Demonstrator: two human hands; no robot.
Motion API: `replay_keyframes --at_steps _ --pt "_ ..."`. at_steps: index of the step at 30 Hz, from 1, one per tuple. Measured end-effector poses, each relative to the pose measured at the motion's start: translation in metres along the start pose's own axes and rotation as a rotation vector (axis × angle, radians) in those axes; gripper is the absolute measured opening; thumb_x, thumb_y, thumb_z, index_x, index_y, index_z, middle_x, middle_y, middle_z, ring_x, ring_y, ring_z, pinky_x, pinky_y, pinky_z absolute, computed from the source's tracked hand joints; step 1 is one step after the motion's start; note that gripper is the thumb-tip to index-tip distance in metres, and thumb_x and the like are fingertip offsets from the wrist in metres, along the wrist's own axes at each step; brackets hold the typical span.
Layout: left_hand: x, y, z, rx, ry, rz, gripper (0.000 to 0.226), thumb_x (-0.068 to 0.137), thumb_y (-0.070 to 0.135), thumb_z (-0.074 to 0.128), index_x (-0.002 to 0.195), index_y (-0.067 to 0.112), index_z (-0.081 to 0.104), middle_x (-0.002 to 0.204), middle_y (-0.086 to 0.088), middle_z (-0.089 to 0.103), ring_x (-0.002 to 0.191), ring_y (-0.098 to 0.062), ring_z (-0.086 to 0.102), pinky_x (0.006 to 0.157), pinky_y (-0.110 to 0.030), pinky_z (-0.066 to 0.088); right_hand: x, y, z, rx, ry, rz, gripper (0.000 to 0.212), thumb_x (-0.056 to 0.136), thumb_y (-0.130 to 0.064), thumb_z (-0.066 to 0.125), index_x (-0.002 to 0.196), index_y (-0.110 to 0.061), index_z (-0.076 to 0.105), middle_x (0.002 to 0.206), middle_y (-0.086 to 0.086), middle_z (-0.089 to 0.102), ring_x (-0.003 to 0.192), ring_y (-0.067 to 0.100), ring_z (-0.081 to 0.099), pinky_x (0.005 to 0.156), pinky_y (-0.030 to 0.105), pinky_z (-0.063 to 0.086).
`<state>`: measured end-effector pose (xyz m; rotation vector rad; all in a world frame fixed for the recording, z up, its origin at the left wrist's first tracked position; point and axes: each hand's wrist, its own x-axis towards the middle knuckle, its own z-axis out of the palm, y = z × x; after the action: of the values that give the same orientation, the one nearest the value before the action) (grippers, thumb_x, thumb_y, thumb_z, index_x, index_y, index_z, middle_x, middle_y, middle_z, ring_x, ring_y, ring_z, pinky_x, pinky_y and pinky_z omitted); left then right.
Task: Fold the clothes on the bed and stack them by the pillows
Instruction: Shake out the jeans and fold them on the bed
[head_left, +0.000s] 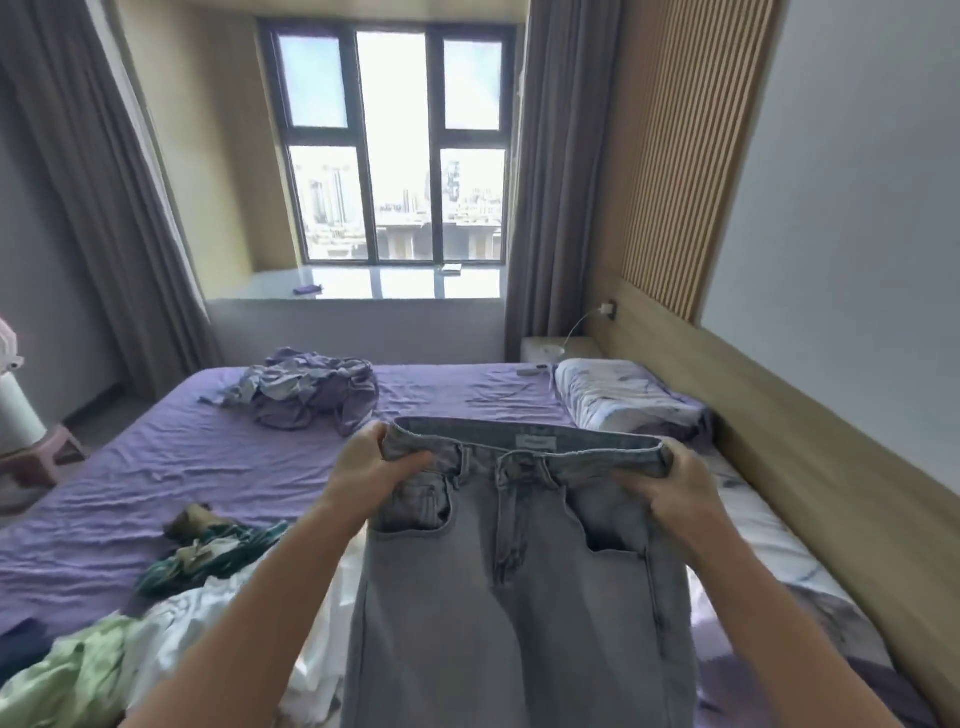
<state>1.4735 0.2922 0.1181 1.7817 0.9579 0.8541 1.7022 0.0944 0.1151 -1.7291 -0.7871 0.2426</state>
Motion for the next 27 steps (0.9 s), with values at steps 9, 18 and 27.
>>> replay_keyframes --at_steps 9,18,27 --pt "-0.027 0.149 -0.059 -0.13 0.152 0.312 0.026 0.075 0.017 0.079 0.096 0.005 0.07 0.093 -0.015 0.071 0.091 -0.03 0.067 0.088 -0.048 0.052 -0.031 -0.165 -0.05 0.021 0.287 -0.211 0.011 0.072 -0.017 0.077 0.079 -0.018 0.069 0.081 0.002 0.07 0.078 0.02 0.065 0.076 0.038 0.053" --pt "-0.071 0.207 -0.024 -0.189 -0.027 0.334 0.019 0.078 0.008 0.067 0.085 -0.009 0.068 0.079 -0.028 0.064 0.072 -0.025 0.058 0.07 -0.046 0.053 -0.032 -0.206 -0.04 0.024 0.272 -0.186 0.017 0.076 -0.019 0.071 0.091 -0.01 0.066 0.078 0.002 0.065 0.079 0.022 0.064 0.075 0.039 0.053" --pt "-0.072 0.174 0.011 -0.034 0.11 0.413 0.003 0.079 0.023 0.074 0.076 0.025 0.074 0.072 0.001 0.071 0.074 -0.016 0.066 0.073 -0.03 0.049 -0.037 -0.18 -0.004 0.045 0.128 -0.156 0.015 0.079 -0.025 0.065 0.084 -0.019 0.053 0.082 -0.003 0.059 0.078 0.015 0.059 0.08 0.042 0.055"
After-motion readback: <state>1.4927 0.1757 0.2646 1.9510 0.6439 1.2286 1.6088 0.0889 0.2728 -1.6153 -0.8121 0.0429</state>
